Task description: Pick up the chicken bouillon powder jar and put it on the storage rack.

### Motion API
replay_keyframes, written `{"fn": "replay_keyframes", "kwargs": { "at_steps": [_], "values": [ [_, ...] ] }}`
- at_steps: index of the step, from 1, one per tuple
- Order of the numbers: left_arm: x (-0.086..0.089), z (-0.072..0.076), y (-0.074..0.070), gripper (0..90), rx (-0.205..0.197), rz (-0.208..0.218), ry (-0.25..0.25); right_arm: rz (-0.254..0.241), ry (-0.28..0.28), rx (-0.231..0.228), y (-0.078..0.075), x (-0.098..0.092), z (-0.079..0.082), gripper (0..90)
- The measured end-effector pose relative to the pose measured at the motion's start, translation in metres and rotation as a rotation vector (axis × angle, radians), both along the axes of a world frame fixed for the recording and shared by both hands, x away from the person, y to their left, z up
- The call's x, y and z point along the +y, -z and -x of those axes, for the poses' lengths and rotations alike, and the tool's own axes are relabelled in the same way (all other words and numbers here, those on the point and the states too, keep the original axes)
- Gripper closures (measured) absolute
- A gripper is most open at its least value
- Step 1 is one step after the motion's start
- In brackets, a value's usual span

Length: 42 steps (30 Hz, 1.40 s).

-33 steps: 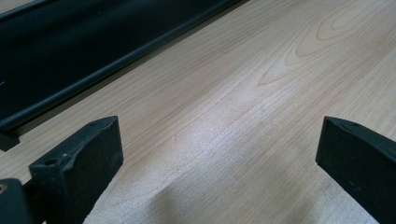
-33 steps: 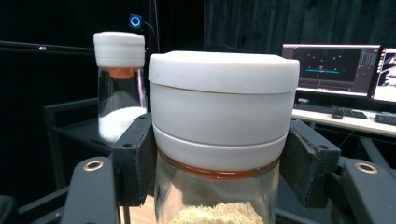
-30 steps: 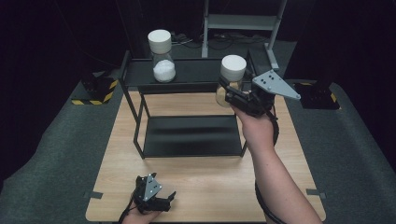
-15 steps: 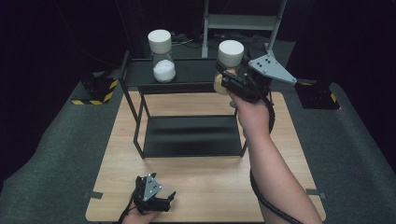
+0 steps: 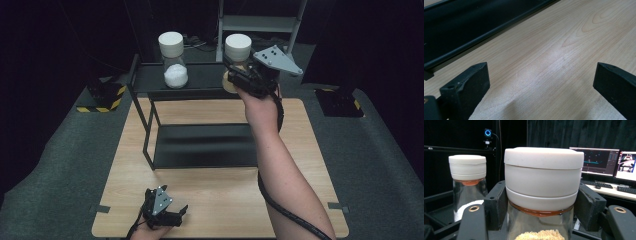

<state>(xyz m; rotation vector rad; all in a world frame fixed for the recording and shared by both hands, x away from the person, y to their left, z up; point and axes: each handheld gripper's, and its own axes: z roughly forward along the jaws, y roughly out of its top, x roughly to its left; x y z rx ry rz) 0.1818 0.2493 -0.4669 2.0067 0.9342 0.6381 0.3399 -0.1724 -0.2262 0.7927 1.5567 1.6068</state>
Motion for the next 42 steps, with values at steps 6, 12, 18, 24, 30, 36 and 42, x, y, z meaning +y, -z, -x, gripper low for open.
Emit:
{"fn": "replay_keyframes", "kwargs": {
  "at_steps": [6, 12, 18, 24, 30, 36, 42],
  "values": [
    [0.001, 0.0, 0.0, 1.1, -0.001, 0.006, 0.0, 0.01, 0.008, 0.01, 0.0, 0.01, -0.009, 34.4],
    [0.002, 0.0, 0.0, 1.1, 0.003, 0.014, 0.0, 0.014, 0.02, 0.004, 0.0, 0.018, -0.019, 34.3],
    [0.003, 0.0, 0.001, 1.1, 0.003, 0.02, -0.003, 0.011, 0.03, 0.011, 0.0, 0.022, -0.025, 34.3],
    [0.004, 0.0, 0.001, 1.1, 0.005, 0.024, -0.004, 0.016, 0.043, 0.015, 0.0, 0.024, -0.031, 34.3],
    [0.004, 0.0, 0.001, 1.1, 0.004, 0.027, -0.006, 0.007, 0.049, 0.022, 0.001, 0.024, -0.034, 34.3],
    [0.004, 0.0, 0.001, 1.1, 0.005, 0.026, -0.006, 0.006, 0.046, 0.031, 0.004, 0.022, -0.036, 34.3],
    [0.004, 0.001, 0.001, 1.1, 0.003, 0.025, -0.006, 0.0, 0.045, 0.033, 0.007, 0.021, -0.036, 34.3]
  ]
}}
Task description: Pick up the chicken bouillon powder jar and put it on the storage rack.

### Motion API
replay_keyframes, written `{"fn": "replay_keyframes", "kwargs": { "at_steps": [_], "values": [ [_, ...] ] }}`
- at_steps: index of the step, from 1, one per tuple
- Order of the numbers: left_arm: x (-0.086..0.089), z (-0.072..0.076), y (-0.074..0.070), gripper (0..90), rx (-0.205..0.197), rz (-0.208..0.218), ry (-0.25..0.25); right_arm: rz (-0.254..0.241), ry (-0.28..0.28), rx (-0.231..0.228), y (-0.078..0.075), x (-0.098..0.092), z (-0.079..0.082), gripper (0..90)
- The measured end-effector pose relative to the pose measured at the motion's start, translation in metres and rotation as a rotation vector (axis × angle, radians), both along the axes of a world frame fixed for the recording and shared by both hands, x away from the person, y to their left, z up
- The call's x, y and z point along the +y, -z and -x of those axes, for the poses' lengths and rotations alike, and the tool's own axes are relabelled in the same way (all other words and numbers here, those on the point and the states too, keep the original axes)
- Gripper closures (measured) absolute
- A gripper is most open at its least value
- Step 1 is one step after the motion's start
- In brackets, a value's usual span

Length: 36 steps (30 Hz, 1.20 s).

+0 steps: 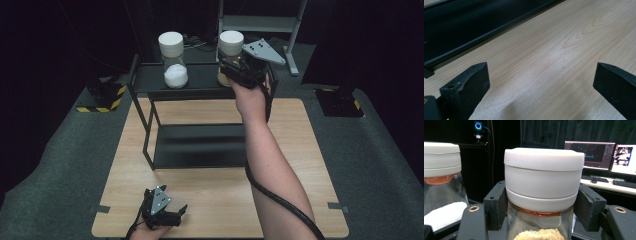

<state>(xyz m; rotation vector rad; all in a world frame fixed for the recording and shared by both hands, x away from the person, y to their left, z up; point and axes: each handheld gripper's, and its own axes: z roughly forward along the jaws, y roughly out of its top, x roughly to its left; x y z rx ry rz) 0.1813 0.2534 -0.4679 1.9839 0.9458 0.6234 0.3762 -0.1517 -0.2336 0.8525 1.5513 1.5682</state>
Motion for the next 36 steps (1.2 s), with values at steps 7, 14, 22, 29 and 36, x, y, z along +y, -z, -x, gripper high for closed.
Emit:
{"fn": "replay_keyframes", "kwargs": {
  "at_steps": [7, 14, 22, 29, 36],
  "values": [
    [-0.0001, 0.0, -0.0001, 1.1, 0.002, 0.0, -0.001, -0.006, -0.003, 0.008, -0.0004, 0.0001, -0.0026, 34.2],
    [-0.0001, -0.0002, -0.0003, 1.1, 0.003, -0.001, -0.001, -0.005, -0.008, 0.001, 0.0022, -0.001, -0.0023, 34.1],
    [0.0004, -0.0003, -0.0002, 1.1, 0.004, 0.003, -0.003, -0.012, 0.001, 0.014, 0.0012, 0.0002, -0.0015, 25.3],
    [-0.0002, -0.0001, -0.0003, 1.1, 0.003, -0.001, -0.002, -0.036, 0.009, 0.025, 0.0033, 0.0002, 0.0004, 0.2],
    [-0.0002, -0.0001, -0.0003, 1.1, 0.003, -0.001, -0.003, -0.034, 0.005, 0.017, 0.0048, -0.0017, 0.0043, 0.0]
  ]
}}
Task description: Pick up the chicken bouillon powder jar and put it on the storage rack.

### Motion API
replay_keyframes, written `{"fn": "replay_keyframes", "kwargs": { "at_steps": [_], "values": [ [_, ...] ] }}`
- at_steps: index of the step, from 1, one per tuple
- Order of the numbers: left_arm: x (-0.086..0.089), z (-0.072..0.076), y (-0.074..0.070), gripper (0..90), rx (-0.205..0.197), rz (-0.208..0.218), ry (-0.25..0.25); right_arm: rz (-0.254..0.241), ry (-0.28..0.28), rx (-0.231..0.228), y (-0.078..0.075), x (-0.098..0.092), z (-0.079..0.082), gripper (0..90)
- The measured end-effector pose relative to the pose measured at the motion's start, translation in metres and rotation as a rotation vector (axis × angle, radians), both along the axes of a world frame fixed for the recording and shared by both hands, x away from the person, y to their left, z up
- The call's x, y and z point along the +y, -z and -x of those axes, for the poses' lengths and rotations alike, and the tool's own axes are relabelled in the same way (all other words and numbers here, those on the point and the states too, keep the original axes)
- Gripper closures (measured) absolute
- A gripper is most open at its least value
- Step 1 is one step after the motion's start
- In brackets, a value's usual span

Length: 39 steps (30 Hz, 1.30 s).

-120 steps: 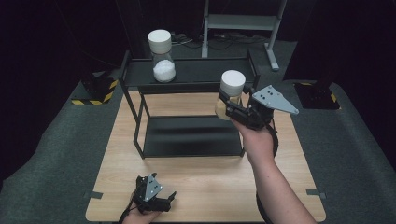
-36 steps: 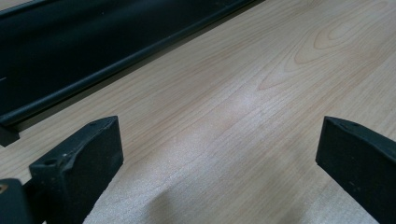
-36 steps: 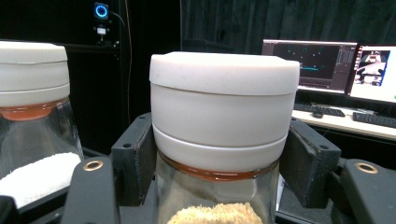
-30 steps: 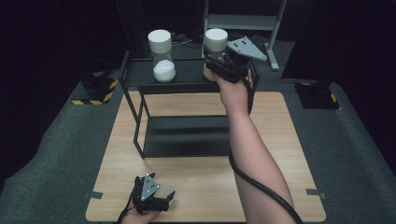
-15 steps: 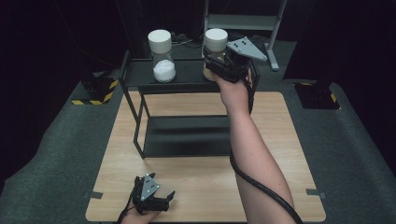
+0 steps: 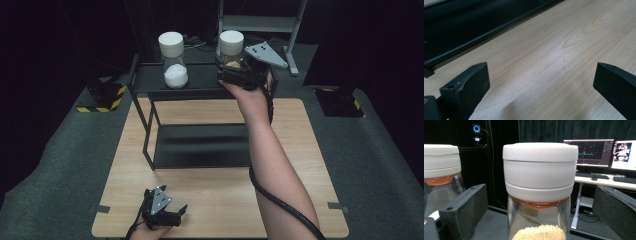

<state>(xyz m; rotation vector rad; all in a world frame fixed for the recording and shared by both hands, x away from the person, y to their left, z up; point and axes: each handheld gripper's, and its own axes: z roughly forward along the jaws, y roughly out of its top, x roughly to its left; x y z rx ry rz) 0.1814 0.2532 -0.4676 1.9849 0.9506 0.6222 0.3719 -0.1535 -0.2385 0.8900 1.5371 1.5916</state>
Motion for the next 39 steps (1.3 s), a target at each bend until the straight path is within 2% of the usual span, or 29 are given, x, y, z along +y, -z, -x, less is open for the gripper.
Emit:
{"fn": "replay_keyframes", "kwargs": {
  "at_steps": [8, 16, 29, 39],
  "values": [
    [-0.001, 0.0, 0.0, 1.1, -0.002, -0.004, 0.001, 0.006, -0.003, 0.005, 0.003, -0.002, 0.004, 0.0],
    [-0.001, 0.0, 0.0, 1.1, -0.002, -0.007, 0.002, 0.016, -0.011, -0.015, 0.007, -0.004, 0.014, 0.0],
    [-0.003, 0.0, -0.001, 1.1, 0.0, -0.016, 0.003, 0.002, -0.033, -0.02, 0.013, -0.015, 0.042, 0.0],
    [-0.004, 0.0, -0.001, 1.1, -0.003, -0.022, 0.004, 0.022, -0.051, -0.025, 0.027, -0.027, 0.067, 0.0]
  ]
}}
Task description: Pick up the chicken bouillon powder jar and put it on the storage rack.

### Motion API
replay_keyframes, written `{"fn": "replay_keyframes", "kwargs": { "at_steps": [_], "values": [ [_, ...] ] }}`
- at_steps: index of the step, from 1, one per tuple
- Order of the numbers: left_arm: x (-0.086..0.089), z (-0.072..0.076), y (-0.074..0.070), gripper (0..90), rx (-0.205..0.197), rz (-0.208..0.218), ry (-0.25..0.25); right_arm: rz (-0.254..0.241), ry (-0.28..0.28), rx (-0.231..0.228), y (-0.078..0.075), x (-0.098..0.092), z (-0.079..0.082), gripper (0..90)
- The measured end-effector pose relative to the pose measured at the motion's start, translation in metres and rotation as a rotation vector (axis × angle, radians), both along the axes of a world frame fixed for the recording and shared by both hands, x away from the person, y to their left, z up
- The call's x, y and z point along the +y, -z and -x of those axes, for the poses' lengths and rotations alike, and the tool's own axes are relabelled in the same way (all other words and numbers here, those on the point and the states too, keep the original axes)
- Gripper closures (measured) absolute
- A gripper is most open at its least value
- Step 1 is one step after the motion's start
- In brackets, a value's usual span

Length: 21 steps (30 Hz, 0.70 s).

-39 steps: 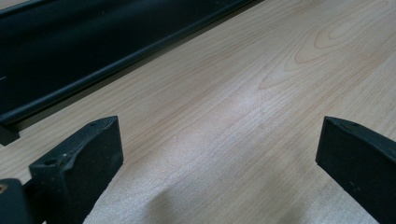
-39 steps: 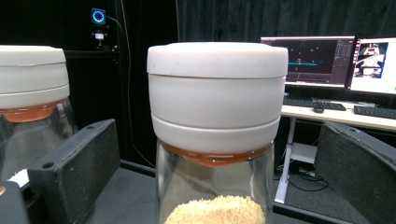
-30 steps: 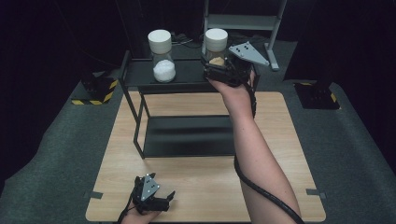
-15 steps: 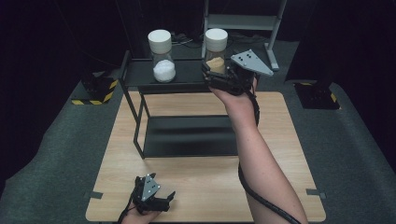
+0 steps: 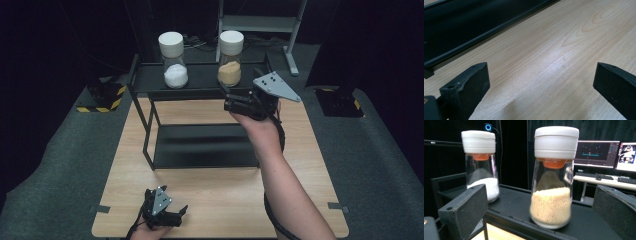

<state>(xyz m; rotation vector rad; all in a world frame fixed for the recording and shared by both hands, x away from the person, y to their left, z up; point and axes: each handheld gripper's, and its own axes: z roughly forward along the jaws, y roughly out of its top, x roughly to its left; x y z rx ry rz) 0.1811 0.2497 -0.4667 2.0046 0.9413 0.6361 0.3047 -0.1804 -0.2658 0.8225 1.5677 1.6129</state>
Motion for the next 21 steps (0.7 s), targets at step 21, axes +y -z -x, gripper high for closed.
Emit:
{"fn": "replay_keyframes", "kwargs": {
  "at_steps": [21],
  "values": [
    [-0.003, 0.001, -0.001, 1.1, -0.002, -0.014, -0.002, 0.091, -0.009, 0.003, 0.038, -0.019, 0.038, 0.0]
  ]
}}
